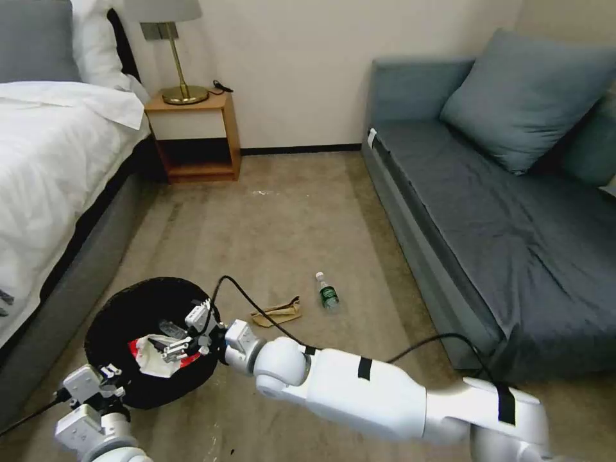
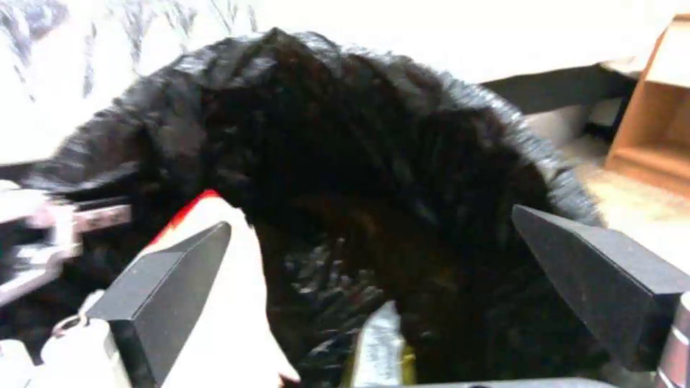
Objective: Pick up the trash bin, then pick up the garbage on the floor and place it into the trash bin.
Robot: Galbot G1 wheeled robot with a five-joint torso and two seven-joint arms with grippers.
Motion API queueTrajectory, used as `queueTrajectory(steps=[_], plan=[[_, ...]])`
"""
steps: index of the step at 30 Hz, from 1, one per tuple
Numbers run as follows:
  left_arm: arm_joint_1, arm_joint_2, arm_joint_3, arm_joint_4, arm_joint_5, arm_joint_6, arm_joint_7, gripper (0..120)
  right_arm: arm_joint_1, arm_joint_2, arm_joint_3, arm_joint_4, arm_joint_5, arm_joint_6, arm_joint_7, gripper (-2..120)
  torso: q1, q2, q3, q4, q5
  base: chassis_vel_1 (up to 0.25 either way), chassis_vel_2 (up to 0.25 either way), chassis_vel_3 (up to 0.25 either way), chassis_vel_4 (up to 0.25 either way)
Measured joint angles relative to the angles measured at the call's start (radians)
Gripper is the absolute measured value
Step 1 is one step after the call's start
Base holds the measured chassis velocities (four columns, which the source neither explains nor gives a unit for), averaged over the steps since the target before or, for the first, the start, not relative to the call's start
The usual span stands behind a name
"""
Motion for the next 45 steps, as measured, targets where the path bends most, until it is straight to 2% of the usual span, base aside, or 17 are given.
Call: queueTrajectory(steps=[10,16,20,23,28,30,35,38,40,41,45], plan=[[0.005,-0.014,0.001,-0.005,0.014,-0.003,0.001,3,0.139,-0.017,-0.102,-0.001,0.003,-0.075,0.054,100,0.000,0.000,0.000,0.0000,0.0000,0.000,0.000,0.000,0.000],[0.004,-0.008,-0.007,-0.011,0.014,-0.009,0.001,3,0.161,-0.032,-0.110,0.024,0.026,-0.095,0.074,100,0.000,0.000,0.000,0.0000,0.0001,0.000,0.000,0.000,0.000],[0.008,0.004,-0.016,-0.021,0.010,-0.012,-0.001,3,0.138,-0.068,-0.066,0.081,0.083,-0.099,0.109,100,0.000,0.000,0.000,0.0001,0.0001,0.000,0.000,0.000,0.000],[0.016,0.009,-0.022,-0.035,0.008,-0.010,-0.008,3,0.071,-0.132,0.009,0.161,0.141,-0.108,0.171,100,0.000,0.000,0.000,-0.0001,0.0003,0.000,0.000,0.000,0.000],[0.016,0.010,-0.029,-0.037,0.010,-0.010,-0.019,3,-0.011,-0.203,0.093,0.233,0.175,-0.122,0.212,100,0.000,0.000,0.000,-0.0001,0.0002,0.000,0.000,0.000,0.000],[0.016,0.011,-0.032,-0.038,0.012,-0.012,-0.024,3,-0.095,-0.253,0.174,0.285,0.201,-0.127,0.241,100,0.000,0.000,0.000,0.0000,0.0002,0.000,0.000,0.000,0.000],[0.018,0.011,-0.036,-0.045,0.023,-0.020,-0.031,3,-0.234,-0.320,0.327,0.364,0.234,-0.170,0.296,100,0.000,0.000,0.000,0.0000,0.0003,0.000,0.000,0.000,0.000],[0.021,0.011,-0.036,-0.047,0.029,-0.024,-0.032,3,-0.301,-0.353,0.394,0.389,0.237,-0.178,0.296,100,0.000,0.000,0.000,-0.0002,0.0004,0.000,0.000,0.000,0.000],[0.025,0.011,-0.036,-0.050,0.037,-0.029,-0.033,3,-0.407,-0.404,0.487,0.412,0.221,-0.179,0.272,100,0.000,0.000,0.000,-0.0002,0.0004,0.000,0.000,0.000,0.000],[0.025,0.011,-0.036,-0.050,0.037,-0.029,-0.033,3,-0.407,-0.404,0.487,0.412,0.221,-0.179,0.272,100,0.000,0.000,0.000,-0.0002,0.0004,0.000,0.000,0.000,0.000],[0.034,0.009,-0.035,-0.050,0.050,-0.041,-0.035,3,-0.542,-0.457,0.588,0.421,0.171,-0.160,0.232,100,0.000,0.000,0.000,-0.0004,0.0002,0.000,0.000,0.000,0.000]])
